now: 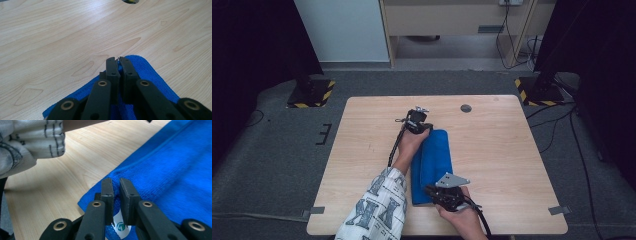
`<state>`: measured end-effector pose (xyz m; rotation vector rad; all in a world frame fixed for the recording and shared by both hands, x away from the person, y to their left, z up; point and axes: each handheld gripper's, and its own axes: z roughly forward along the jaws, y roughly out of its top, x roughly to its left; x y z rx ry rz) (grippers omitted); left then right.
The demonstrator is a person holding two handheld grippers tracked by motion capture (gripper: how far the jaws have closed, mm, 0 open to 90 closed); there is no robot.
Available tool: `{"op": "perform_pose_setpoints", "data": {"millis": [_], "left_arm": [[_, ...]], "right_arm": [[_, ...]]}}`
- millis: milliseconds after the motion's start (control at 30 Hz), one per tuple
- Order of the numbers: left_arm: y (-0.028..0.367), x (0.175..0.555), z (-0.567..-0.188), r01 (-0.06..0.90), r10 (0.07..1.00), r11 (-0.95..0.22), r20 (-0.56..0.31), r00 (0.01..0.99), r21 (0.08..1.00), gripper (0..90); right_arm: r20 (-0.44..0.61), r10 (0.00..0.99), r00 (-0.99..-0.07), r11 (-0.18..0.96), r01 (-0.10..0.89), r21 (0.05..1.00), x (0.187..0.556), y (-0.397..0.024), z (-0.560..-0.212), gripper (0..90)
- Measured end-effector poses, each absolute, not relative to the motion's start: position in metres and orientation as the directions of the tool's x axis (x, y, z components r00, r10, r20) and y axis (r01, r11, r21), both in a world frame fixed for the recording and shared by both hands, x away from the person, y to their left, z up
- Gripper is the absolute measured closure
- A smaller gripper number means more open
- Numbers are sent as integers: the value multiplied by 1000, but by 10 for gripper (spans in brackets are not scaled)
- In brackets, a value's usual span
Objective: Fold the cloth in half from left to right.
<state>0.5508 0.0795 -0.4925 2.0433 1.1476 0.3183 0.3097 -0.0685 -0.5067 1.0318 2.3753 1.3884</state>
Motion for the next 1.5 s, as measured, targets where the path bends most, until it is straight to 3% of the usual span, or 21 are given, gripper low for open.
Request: {"op": "perform_pose_setpoints", "data": {"millis": [267,467,667,1033,1167,1333,1500], "left_arm": [[74,549,-491,622,810,-293,-157,565,726,850],[71,550,-494,626,807,-296,-163,568,722,805],[68,550,-495,629,807,-284,-175,565,723,779],[63,549,-493,625,802,-280,-179,569,729,785],[64,548,-492,624,802,-272,-186,567,732,785],[65,550,-493,628,806,-246,-204,556,739,764],[65,550,-492,626,802,-231,-218,556,745,735]], "right_arm": [[168,678,-716,309,484,819,309,-82,-508,771],[187,692,-697,309,520,796,311,-89,-509,620],[198,711,-675,292,539,790,313,-95,-508,549],[73,698,-712,385,459,800,309,-73,-508,289],[36,743,-668,388,473,791,312,-75,-509,359],[65,784,-617,338,513,789,318,-93,-505,495],[89,806,-586,313,549,775,319,-110,-504,491]]}}
